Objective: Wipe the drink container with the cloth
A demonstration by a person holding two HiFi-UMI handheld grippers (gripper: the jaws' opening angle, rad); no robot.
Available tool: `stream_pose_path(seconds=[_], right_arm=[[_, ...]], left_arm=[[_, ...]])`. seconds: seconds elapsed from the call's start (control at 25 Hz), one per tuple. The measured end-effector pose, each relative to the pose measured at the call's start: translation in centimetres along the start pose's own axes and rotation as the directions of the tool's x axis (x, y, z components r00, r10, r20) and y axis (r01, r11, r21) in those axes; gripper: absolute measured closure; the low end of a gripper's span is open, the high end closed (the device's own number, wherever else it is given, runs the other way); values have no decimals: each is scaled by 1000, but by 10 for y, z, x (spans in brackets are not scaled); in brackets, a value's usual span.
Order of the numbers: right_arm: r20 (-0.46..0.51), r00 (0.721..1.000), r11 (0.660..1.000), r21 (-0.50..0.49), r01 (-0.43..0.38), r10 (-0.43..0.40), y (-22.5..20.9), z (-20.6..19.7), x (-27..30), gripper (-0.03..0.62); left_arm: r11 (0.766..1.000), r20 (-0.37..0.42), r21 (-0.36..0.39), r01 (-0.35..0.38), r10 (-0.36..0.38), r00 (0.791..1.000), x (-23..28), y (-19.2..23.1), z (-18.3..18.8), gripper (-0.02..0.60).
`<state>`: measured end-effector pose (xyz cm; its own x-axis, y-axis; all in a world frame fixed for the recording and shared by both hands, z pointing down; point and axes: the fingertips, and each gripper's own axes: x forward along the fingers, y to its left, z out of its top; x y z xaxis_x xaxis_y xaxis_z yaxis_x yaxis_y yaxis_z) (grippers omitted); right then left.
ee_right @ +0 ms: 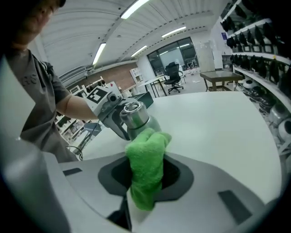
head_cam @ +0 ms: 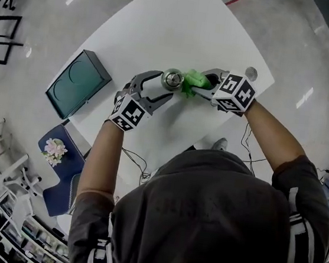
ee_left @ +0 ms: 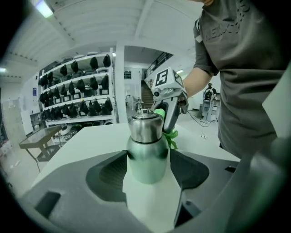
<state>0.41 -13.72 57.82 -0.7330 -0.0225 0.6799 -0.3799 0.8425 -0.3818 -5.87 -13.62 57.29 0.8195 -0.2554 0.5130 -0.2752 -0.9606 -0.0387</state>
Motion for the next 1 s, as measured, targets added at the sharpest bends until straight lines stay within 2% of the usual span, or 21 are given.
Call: stream_pose_path(seconds=[0.04, 0.36, 0.44, 0.56, 0.72, 0.84, 0.92, 1.0], right_arm=[[-9, 1000, 1000, -12, 6, -6, 2, 0, 5, 510], [-133, 984, 993, -12, 118, -118, -8, -28, 41, 508], [-140, 982, 992, -5, 124, -123, -10, -32, 45, 508], [-148, 984, 995, -32, 95, -98, 0, -28, 36, 508], [-142, 990, 998, -58, -10, 2, 41, -16, 15, 508], [-171, 984, 995, -80, -62, 47, 54, -14, 28, 508], [-194, 980, 996, -66, -65, 51, 48, -22, 45, 508], [-201, 977, 997, -8, -73, 70, 42, -31, 58, 508]], left_arm=[[1000, -4, 4, 5, -5, 1000, 2, 1, -1, 310], [1000, -31, -4, 11, -11, 999, 3, 0, 1, 314], [1000, -35, -5, 5, -5, 999, 3, 1, 1, 314], [1000, -42, -10, -1, 1, 999, 3, 1, 0, 314], [1000, -51, -16, -5, 4, 999, 3, 0, 0, 314], [1000, -58, -21, -9, 8, 998, 2, 1, 2, 314], [1000, -63, -26, -11, 9, 998, 3, 0, 3, 315], [1000, -63, -27, -12, 11, 998, 4, -1, 3, 315]])
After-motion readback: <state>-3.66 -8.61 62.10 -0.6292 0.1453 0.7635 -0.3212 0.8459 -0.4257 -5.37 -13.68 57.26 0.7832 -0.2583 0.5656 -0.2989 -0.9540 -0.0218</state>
